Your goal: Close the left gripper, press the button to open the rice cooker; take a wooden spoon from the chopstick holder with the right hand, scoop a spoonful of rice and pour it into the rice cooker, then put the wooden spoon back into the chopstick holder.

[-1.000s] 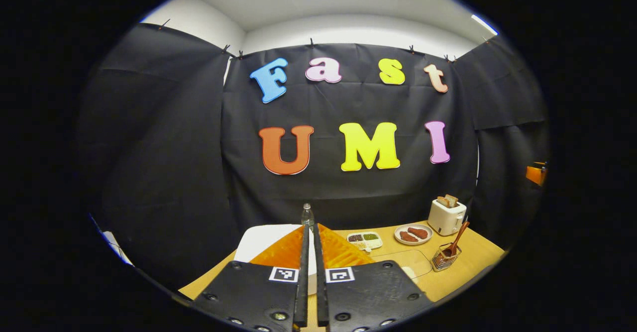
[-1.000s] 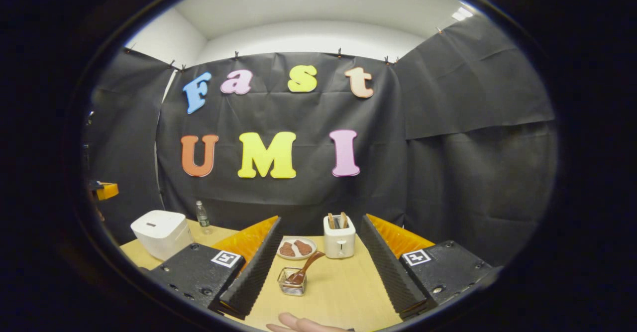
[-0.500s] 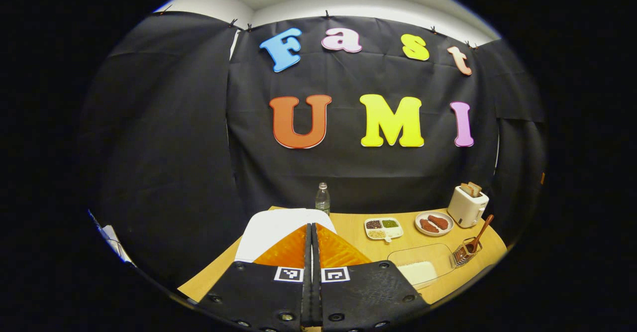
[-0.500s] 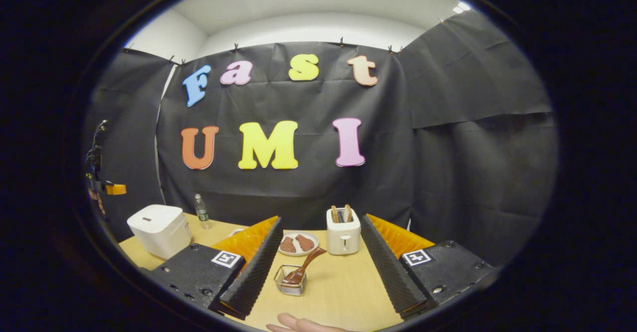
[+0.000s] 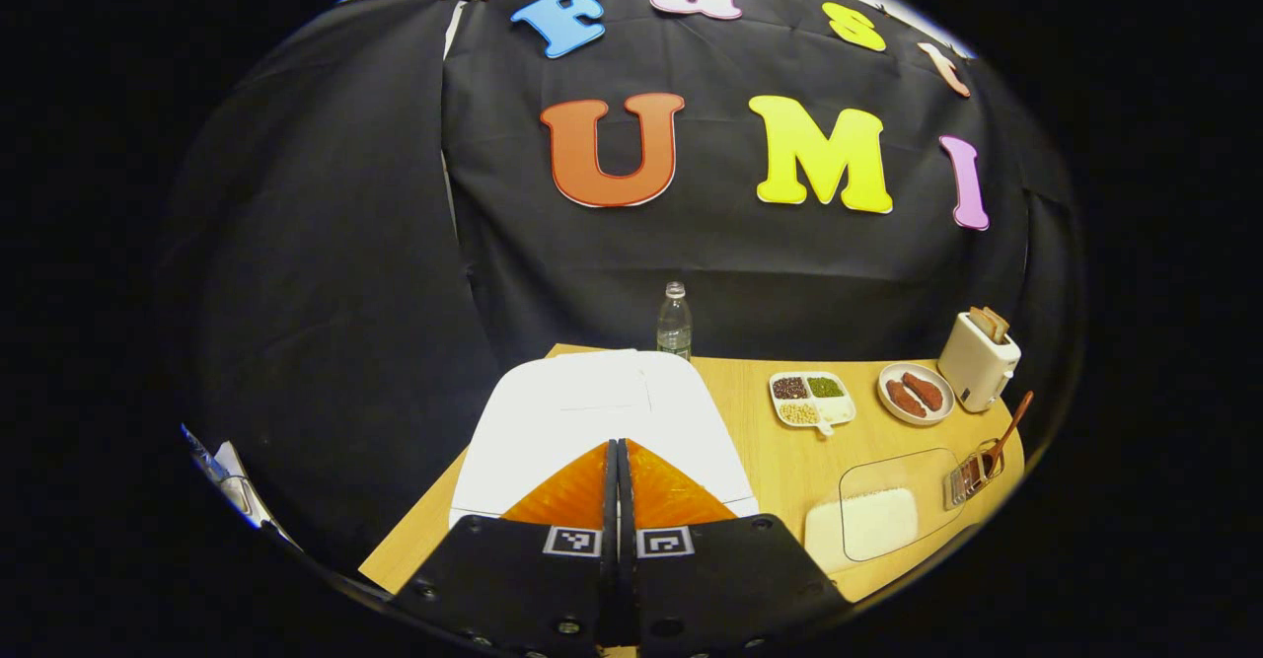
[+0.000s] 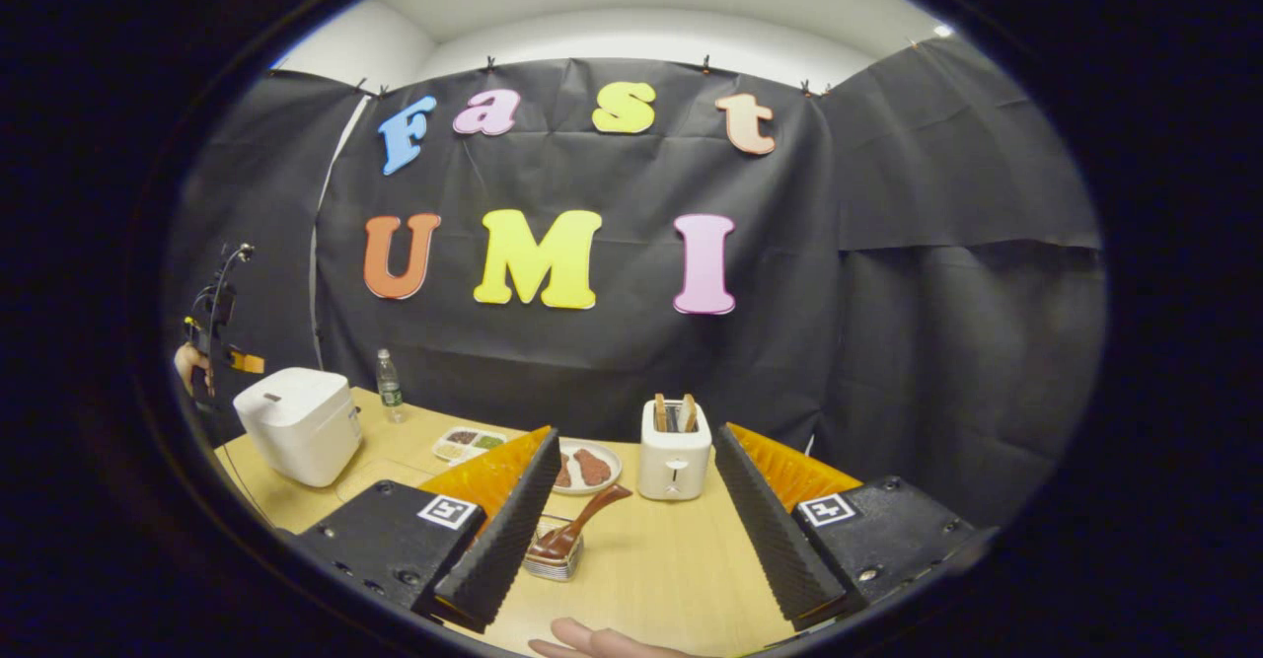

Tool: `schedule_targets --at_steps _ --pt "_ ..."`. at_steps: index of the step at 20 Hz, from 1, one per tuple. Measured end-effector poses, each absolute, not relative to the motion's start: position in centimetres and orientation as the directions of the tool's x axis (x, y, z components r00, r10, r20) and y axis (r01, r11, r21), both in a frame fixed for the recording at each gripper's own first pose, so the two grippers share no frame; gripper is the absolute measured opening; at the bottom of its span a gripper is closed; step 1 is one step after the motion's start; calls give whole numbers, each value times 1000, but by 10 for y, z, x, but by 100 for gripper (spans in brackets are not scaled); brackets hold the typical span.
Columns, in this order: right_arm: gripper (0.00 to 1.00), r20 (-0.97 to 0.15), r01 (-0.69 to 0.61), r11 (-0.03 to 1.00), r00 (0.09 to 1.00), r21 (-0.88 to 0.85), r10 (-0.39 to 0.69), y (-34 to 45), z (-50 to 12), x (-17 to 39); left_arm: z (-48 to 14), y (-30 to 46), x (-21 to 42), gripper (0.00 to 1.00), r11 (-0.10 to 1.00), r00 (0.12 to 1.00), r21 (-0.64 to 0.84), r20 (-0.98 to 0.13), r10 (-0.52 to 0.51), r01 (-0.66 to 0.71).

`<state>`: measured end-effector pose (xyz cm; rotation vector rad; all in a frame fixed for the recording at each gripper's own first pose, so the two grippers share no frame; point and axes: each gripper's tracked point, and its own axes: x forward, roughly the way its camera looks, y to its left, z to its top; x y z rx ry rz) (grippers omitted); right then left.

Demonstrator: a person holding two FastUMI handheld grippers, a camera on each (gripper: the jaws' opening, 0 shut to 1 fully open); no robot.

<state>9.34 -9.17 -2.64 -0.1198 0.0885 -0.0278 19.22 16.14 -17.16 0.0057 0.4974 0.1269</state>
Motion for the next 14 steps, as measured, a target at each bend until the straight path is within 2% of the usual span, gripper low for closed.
schedule_targets --at_steps 6,14 --pt "100 -122 29 989 991 -142 -47 -105 -42 95 -211 174 209 0 989 832 10 -539 130 -148" --pt "100 -94 69 986 992 -151 -84 -120 -39 89 -235 177 200 0 987 773 26 -618 140 -158"
